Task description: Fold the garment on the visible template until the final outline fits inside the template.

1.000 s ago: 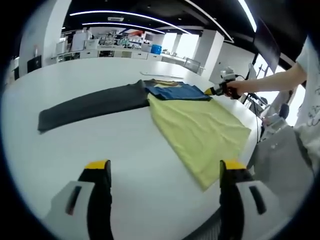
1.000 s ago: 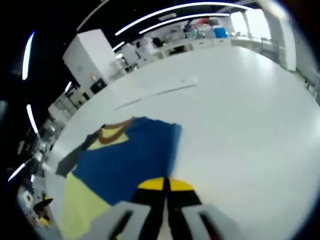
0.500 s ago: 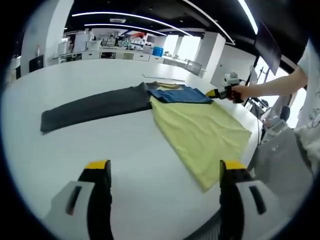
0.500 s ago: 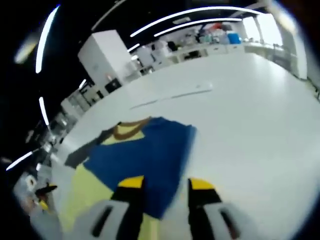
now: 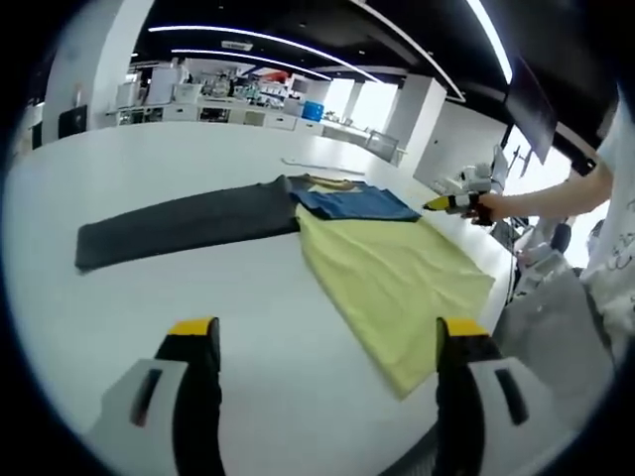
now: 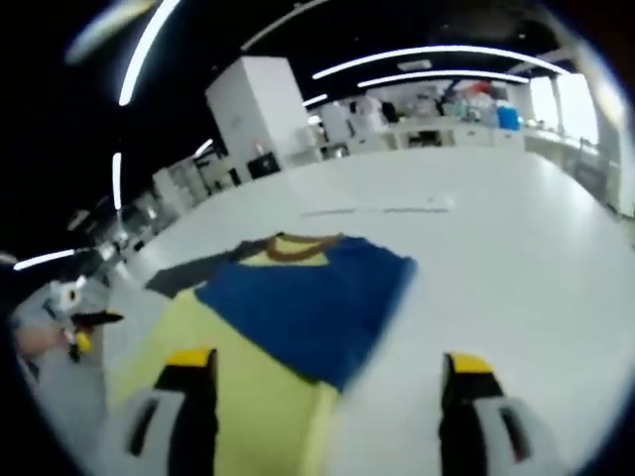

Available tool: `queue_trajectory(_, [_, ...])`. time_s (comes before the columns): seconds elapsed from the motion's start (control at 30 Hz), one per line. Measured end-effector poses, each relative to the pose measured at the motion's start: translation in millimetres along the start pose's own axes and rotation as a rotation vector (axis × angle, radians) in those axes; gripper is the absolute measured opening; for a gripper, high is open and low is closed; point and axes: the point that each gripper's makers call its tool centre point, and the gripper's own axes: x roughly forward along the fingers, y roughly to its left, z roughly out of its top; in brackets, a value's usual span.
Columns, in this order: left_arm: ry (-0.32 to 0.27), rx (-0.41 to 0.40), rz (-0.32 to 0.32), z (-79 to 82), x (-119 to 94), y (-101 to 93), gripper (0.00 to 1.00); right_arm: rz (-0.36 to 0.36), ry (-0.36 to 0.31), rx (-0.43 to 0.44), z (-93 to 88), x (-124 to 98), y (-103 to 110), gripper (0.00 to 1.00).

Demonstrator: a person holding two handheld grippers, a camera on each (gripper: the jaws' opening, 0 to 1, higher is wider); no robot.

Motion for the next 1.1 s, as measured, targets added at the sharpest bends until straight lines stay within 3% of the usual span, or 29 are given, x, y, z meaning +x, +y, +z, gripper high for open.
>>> queue_trajectory(0.23, [-0.002,0.009,-0.005,6.8,0,2.6,0.87,0.02,0.015,-0.088,-2.2,-13,10,0.99])
queue_trajectory(0.47, [-0.017,-0.014,0.004,11.4,-2,15.0,0.87,0.03,-0.001,-0.105,-0.7,-30,24,0.99])
queue_trajectory(0.73, [0.004,-0.008,0.049,14.2,-4,51.6,0.86,0.033,-0.036,-0.109,1.6,-55,28,0.99])
queue_trajectory(0.87, [-0.014,-0.037,0.078,21.0,-10,80.0,0.84,0.044,-0.038,-0.121,-1.8,-67,32,0.99])
queue_trajectory(0.97, [0.024,-0.02,0.114,17.4,-13,101.7,0.84,0.053,-0.041,-0.117,-3.9,-77,38,0.99])
queue_trajectory(1.1, [0.002,-0.04,0.154,24.8,-16,123.8,0.84,0.049,-0.048,-0.111,-7.8,-87,44,0.99])
